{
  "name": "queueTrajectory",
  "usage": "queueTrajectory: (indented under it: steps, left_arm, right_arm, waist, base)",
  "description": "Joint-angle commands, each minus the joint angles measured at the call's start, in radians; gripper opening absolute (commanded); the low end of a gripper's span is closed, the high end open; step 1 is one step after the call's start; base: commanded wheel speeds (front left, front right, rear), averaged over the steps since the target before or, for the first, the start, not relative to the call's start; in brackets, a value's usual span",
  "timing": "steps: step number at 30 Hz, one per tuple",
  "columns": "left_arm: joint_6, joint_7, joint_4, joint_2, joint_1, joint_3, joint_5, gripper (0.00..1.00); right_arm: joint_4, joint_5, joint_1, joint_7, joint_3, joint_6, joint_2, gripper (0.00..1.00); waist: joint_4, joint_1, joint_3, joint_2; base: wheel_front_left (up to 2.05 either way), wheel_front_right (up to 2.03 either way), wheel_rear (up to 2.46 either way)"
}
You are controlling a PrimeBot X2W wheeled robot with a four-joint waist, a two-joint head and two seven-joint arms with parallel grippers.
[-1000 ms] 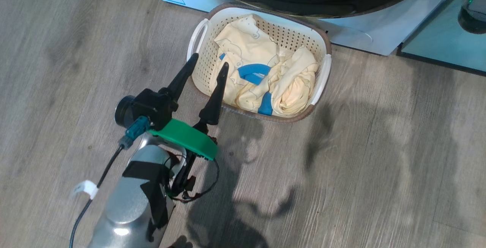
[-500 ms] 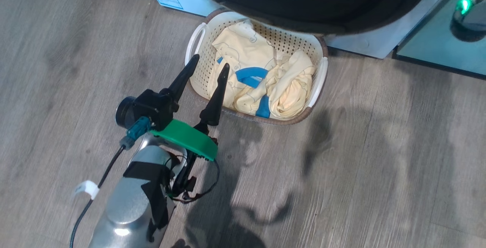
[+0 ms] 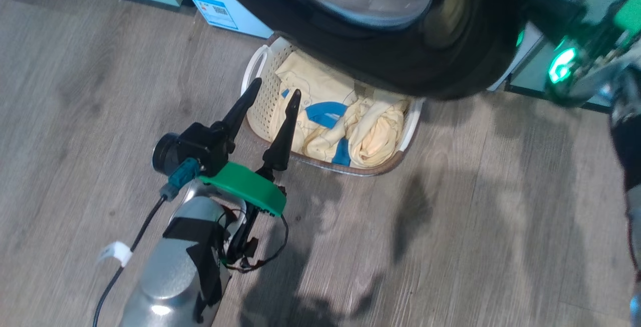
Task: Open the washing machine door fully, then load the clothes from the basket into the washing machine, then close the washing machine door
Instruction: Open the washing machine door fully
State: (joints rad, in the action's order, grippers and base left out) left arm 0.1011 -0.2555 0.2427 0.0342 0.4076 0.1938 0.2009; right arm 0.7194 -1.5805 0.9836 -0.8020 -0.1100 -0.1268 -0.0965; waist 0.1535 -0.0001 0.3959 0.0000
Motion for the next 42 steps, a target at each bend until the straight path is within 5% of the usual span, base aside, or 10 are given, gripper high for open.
queueTrajectory:
  steps: [1, 24, 42]
  left_arm:
    - [-0.010, -0.006, -0.027, 0.016, -0.012, -0.036, -0.006, 1.00]
    - [-0.012, -0.006, 0.010, 0.016, -0.085, -0.048, -0.013, 1.00]
    - [-0.013, -0.006, 0.023, 0.016, -0.110, -0.044, -0.008, 1.00]
  right_arm:
    - [-0.054, -0.012, -0.017, -0.017, -0.022, -0.004, 0.028, 0.00]
    - [-0.294, -0.142, -0.294, -0.048, -0.223, -0.004, 0.046, 0.00]
    - [-0.334, -0.237, -0.369, 0.028, -0.380, -0.004, 0.046, 0.00]
  waist:
    - [-0.005, 0.0001, -0.009, 0.0000]
    - [-0.012, 0.0001, -0.119, 0.0000]
    - [0.000, 0.0001, -0.175, 0.0000]
  base:
    - [0.00, 0.00, 0.00]
    - [0.00, 0.00, 0.00]
    - [0.00, 0.00, 0.00]
